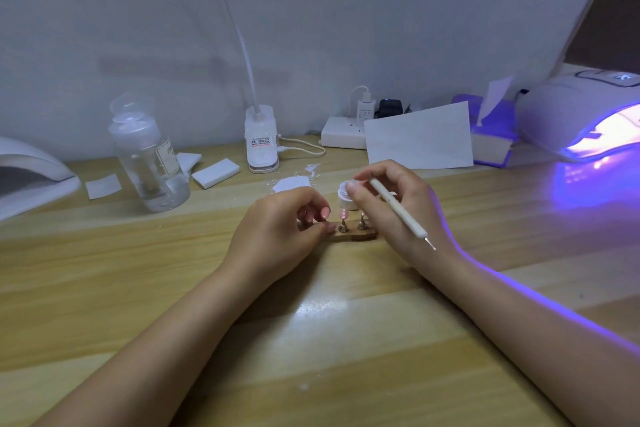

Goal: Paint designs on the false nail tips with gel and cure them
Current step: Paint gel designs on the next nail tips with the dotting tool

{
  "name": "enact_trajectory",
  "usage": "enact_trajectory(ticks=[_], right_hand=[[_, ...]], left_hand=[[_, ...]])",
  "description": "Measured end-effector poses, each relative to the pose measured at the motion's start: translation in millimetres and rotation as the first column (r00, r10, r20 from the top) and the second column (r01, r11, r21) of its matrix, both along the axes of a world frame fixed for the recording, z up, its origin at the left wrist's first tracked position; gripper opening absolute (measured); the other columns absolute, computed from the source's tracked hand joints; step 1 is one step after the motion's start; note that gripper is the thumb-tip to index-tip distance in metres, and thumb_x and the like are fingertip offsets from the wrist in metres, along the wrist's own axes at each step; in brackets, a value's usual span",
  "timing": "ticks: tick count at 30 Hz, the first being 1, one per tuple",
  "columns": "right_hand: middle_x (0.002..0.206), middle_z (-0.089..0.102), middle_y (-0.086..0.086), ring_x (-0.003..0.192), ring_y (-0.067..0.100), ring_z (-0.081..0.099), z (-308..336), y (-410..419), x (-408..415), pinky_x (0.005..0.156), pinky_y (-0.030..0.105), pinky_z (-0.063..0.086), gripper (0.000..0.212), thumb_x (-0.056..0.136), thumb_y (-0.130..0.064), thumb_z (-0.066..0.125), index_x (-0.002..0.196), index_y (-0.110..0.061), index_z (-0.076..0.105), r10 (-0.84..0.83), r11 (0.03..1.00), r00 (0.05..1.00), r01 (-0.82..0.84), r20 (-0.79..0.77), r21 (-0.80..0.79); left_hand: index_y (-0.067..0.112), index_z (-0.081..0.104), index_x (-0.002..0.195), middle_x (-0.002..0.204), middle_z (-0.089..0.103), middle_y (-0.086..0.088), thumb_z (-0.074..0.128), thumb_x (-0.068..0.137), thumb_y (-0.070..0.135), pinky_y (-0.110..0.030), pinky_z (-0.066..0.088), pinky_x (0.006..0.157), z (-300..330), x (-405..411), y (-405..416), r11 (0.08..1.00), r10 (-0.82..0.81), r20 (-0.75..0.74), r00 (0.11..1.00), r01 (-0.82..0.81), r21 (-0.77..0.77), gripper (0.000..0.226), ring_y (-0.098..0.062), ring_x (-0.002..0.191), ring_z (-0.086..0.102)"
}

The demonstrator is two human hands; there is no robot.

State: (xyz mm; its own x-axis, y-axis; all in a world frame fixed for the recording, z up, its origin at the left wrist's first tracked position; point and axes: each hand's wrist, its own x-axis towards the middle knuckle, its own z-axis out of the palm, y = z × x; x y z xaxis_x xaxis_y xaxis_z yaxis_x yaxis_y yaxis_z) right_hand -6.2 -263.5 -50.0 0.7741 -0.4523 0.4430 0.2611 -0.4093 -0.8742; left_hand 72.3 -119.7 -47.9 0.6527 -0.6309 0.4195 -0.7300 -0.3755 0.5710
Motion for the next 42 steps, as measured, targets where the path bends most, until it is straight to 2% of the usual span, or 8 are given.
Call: enact_trajectory(ticks=[6, 11, 15, 21, 24, 28, 34, 42], right_hand=[[0.066, 0.07, -0.009, 0.06, -0.003, 0.057, 4.8, -5.5, 0.1, 0.064, 0.017, 0.046, 0.028, 0.094, -0.036, 0.046, 0.076, -0.024, 0.064, -0.129, 0.971, 0.991, 0.132, -0.031, 0.198], [0.056, 0.066, -0.003, 0.058, 0.006, 0.052, 7.0, -10.0, -0.1, 0.057, 0.016, 0.043, 0.043, 0.096, -0.042, 0.038, 0.072, -0.023, 0.068, -0.206, 0.897, 0.977, 0.212, -0.058, 0.387], [0.049, 0.052, -0.007, 0.047, 0.0, 0.043, 9.0, -9.9, -1.7, 0.044, 0.008, 0.035, 0.053, 0.096, -0.047, 0.034, 0.068, -0.023, 0.073, -0.221, 0.862, 0.972, 0.233, -0.079, 0.45], [0.049, 0.055, -0.008, 0.048, 0.002, 0.045, 5.3, -10.7, 0.3, 0.045, 0.012, 0.037, 0.031, 0.092, -0.038, 0.049, 0.068, -0.023, 0.063, -0.224, 0.911, 0.974, 0.217, -0.021, 0.351], [0.044, 0.057, -0.006, 0.041, 0.002, 0.042, 9.0, -13.9, 2.6, 0.043, 0.012, 0.036, 0.034, 0.088, -0.034, 0.059, 0.063, -0.012, 0.056, -0.206, 0.935, 0.978, 0.19, 0.024, 0.301], [0.043, 0.058, -0.007, 0.043, -0.002, 0.05, 16.7, -19.6, 10.3, 0.046, 0.008, 0.037, 0.034, 0.081, -0.035, 0.067, 0.059, -0.013, 0.054, -0.18, 0.974, 0.984, 0.18, -0.011, 0.138], [0.041, 0.053, -0.008, 0.039, -0.004, 0.048, 31.2, -27.3, 35.4, 0.04, 0.007, 0.032, 0.039, 0.075, -0.037, 0.073, 0.053, -0.016, 0.048, -0.211, 0.967, 0.948, 0.166, -0.24, -0.193], [0.044, 0.042, -0.008, 0.047, 0.009, 0.039, 32.9, -26.6, 58.4, 0.047, 0.023, 0.028, 0.031, 0.07, -0.016, 0.064, 0.048, -0.017, 0.042, -0.277, 0.932, 0.887, 0.155, -0.369, -0.327]], left_hand=[[0.026, 0.055, 0.07, 0.066, 0.054, 0.009, 0.071, 0.076, 0.022, -0.008, 0.031, 0.061, 0.4, -3.3, 1.1, 0.999, 0.028, 0.079, 0.996, -0.031, 0.033, 0.018, -0.006, 0.069, 0.05], [0.017, 0.058, 0.072, 0.079, 0.062, 0.009, 0.068, 0.078, 0.016, -0.022, 0.025, 0.095, 3.5, -9.8, 1.0, 1.0, 0.004, 0.216, 0.976, -0.002, -0.006, 0.011, -0.008, 0.075, 0.054], [0.007, 0.059, 0.072, 0.088, 0.064, 0.003, 0.067, 0.074, 0.004, -0.026, 0.049, 0.072, 9.4, -21.9, -2.6, 0.946, -0.02, 0.357, 0.934, 0.134, -0.297, 0.008, -0.011, 0.08, 0.061], [0.008, 0.063, 0.073, 0.071, 0.065, -0.001, 0.062, 0.075, -0.005, -0.013, 0.047, 0.05, -8.0, -36.9, -13.4, 0.915, -0.31, 0.001, 0.951, 0.299, -0.27, 0.013, -0.01, 0.065, 0.063], [0.006, 0.067, 0.071, 0.065, 0.064, 0.011, 0.064, 0.075, -0.01, -0.009, 0.047, 0.063, -9.7, -32.5, -12.8, 0.911, -0.347, -0.087, 0.934, 0.313, -0.268, 0.017, -0.007, 0.062, 0.066], [0.01, 0.071, 0.072, 0.064, 0.067, 0.011, 0.069, 0.075, -0.005, -0.023, 0.051, 0.077, -10.6, -29.6, -13.0, 0.923, -0.332, -0.1, 0.938, 0.301, -0.242, 0.016, -0.001, 0.064, 0.066], [0.006, 0.073, 0.077, 0.065, 0.067, 0.01, 0.07, 0.074, -0.005, -0.016, 0.05, 0.068, -12.2, -28.0, -13.5, 0.913, -0.343, -0.112, 0.933, 0.303, -0.274, 0.012, -0.002, 0.063, 0.065], [0.005, 0.074, 0.082, 0.066, 0.066, 0.012, 0.069, 0.076, -0.002, -0.016, 0.05, 0.066, -13.3, -27.7, -12.8, 0.915, -0.345, -0.175, 0.922, 0.289, -0.28, 0.01, 0.001, 0.064, 0.064]])
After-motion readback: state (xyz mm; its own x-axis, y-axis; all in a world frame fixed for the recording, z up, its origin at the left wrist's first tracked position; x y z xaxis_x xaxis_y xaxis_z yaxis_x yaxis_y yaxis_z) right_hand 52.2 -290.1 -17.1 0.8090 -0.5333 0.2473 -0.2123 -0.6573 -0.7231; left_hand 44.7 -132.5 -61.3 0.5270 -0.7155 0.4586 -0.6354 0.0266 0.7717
